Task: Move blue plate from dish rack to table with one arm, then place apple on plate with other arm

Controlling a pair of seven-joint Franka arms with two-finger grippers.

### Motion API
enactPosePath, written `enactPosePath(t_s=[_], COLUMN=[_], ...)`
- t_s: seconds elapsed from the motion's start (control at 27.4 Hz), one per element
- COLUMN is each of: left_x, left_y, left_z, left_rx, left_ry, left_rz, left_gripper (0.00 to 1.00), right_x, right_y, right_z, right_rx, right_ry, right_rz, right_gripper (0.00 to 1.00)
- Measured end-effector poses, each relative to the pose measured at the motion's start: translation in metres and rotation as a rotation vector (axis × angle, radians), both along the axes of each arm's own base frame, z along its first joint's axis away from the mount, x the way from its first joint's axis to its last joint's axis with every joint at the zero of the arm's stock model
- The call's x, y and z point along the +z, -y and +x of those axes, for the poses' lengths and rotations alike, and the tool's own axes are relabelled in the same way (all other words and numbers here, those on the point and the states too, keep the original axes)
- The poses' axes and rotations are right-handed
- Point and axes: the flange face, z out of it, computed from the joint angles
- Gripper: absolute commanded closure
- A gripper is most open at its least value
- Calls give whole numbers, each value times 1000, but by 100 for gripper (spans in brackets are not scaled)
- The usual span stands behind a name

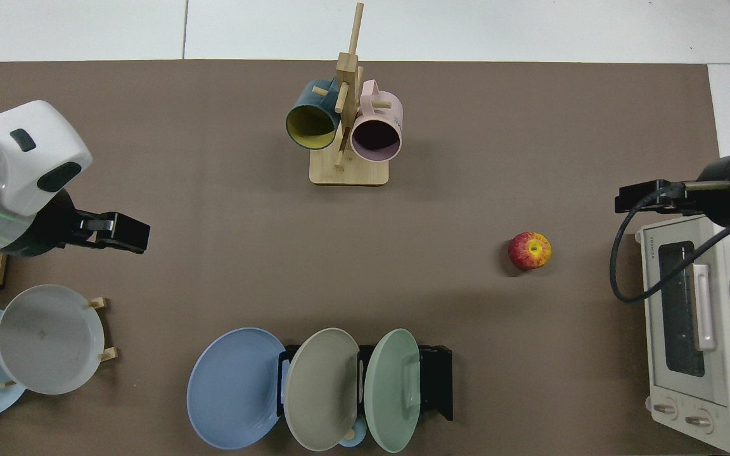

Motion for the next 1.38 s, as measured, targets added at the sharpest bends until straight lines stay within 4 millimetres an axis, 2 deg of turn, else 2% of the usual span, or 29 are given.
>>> enactPosePath(t_s=[0.4, 0.58, 0.8, 1.09, 1.24, 1.38], left_x=[5, 6, 7, 8, 5, -8], left_y=[3, 1, 1, 1, 1, 3], left_z=[-3, -3, -3, -4, -9, -23], left_rx=[-5, -1, 0, 0, 0, -6], left_ry=[9, 11, 14, 13, 3, -31], left_rz=[-2, -2, -2, -1, 3, 16], left_gripper=[0, 0, 0, 0, 0, 0], right_x=[-3, -17, -52, -108, -138, -168], right_y=[-2, -8, -23, -56, -60, -59], right_z=[1, 2, 6, 20, 25, 25], right_rx=[4, 13, 15, 1, 3, 1], right_ry=[-6, -23, -37, -69, -65, -74], right_rz=[-4, -5, -7, -9, -10, -13], right_gripper=[0, 0, 0, 0, 0, 0])
